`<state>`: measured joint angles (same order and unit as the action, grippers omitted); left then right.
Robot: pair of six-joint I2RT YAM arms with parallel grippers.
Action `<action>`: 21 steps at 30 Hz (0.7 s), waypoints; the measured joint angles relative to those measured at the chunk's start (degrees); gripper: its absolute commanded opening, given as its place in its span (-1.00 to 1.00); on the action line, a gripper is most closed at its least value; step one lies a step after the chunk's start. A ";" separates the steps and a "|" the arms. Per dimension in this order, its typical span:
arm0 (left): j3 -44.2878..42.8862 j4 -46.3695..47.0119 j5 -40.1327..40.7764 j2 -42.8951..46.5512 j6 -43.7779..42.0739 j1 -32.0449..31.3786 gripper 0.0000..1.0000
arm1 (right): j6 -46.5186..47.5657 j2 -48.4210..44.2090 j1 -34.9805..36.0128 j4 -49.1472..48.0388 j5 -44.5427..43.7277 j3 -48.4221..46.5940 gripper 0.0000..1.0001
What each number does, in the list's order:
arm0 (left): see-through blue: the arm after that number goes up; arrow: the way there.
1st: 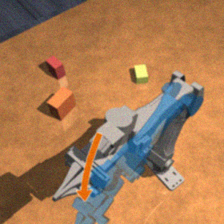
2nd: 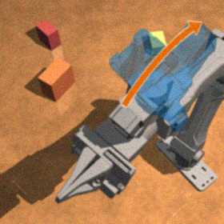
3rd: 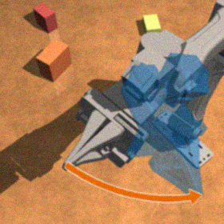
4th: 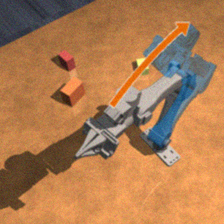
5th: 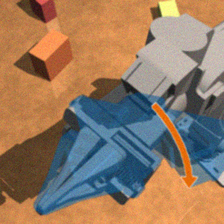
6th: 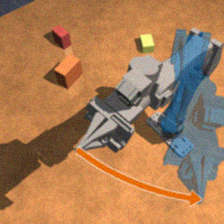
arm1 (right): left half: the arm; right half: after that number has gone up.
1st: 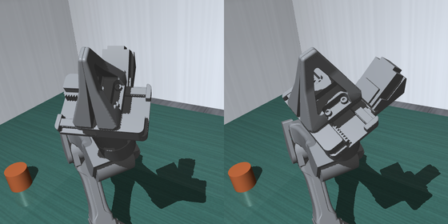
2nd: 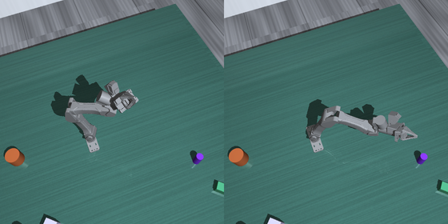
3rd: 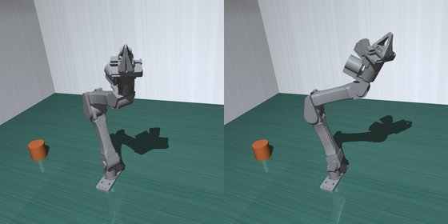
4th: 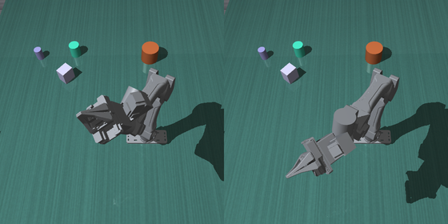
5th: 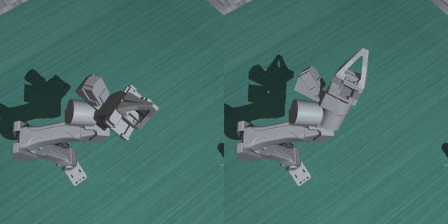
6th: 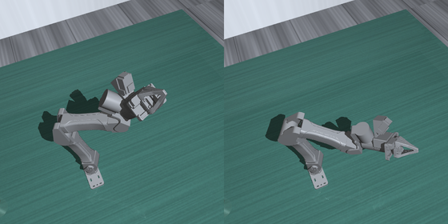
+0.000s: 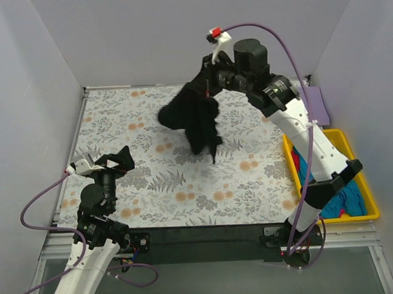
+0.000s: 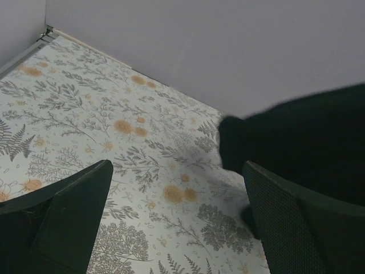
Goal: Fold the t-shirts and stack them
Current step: Move the tshirt to the center of the board
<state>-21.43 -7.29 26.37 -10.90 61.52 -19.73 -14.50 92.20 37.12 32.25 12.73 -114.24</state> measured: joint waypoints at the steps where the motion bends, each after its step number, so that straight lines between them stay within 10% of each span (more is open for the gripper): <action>1: 0.00 0.02 -0.11 -0.11 -0.04 0.00 0.96 | 0.17 3.08 1.84 0.44 2.43 -4.59 -0.97; 5: 0.00 0.00 -0.31 -0.37 -0.22 0.00 0.96 | 0.15 8.50 5.42 -3.91 8.22 -11.87 -0.97; 10: 0.00 -0.09 -0.42 -0.79 -0.26 0.00 0.95 | 2.01 3.48 4.74 -10.78 6.05 2.99 -0.93; 16: 0.00 -0.70 -3.02 -1.81 0.11 0.00 0.93 | 3.69 1.88 0.59 -14.14 0.55 24.81 0.08; 21: -0.87 -2.73 -9.25 -4.24 3.21 0.00 0.97 | 4.33 1.07 -3.50 -13.79 -8.66 38.14 0.26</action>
<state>-22.31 -10.02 17.12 -15.14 64.73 -19.73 -10.17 93.27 33.63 18.46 4.08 -76.09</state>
